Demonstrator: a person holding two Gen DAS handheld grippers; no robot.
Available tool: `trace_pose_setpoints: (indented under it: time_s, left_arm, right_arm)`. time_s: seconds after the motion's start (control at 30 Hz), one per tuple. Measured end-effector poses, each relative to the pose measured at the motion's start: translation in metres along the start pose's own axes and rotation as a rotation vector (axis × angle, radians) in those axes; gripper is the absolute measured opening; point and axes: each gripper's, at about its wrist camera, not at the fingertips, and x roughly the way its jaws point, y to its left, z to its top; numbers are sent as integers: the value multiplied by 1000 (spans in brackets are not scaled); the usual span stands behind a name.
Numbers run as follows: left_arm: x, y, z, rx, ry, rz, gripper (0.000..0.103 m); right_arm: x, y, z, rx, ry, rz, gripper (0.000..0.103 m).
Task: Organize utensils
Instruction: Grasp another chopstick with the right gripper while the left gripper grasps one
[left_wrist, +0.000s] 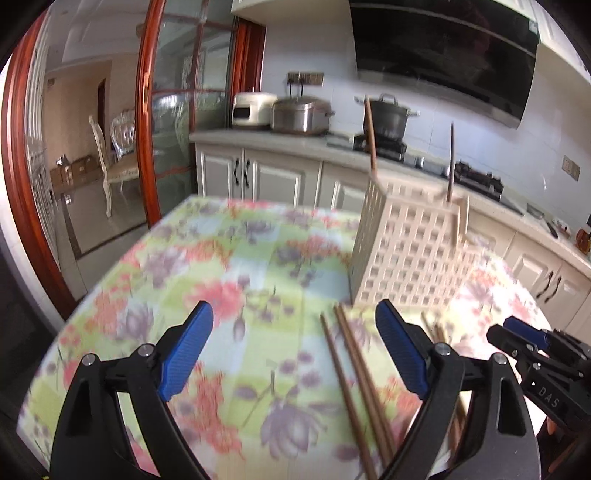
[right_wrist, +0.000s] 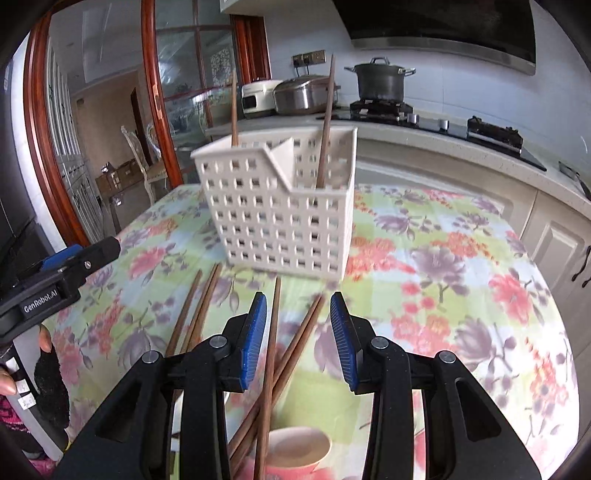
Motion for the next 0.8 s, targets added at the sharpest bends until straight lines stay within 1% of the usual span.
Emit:
trace_pose_setpoints:
  time_s: [0.1,0.17,0.4,0.53,0.6,0.67,0.8]
  left_arm:
    - [8,1,-15,24,42,24,86]
    - [14,2,-19,29,73,22,85]
    - [29,2,-28,40,139,16,84]
    - [36,0,-30,54,174,-5,78]
    - [40,-1,-32,54,198,-24,75]
    - [44,-2,-34,58,216,-35,71]
    - [49,-4,-35,65,242,-50,70]
  right_arm:
    - [9,8,-9,-35,47,-10,35]
    - [16,13,-13,-52,80,-15,34]
    - [38,24,-9,-83,167,26,26]
    - [50,28,-4,-93,211,28,21]
    - [56,30,-3,-98,230,22,17]
    - [60,30,-3,-102,241,15,16]
    - [68,30,-5,-96,268,7,14]
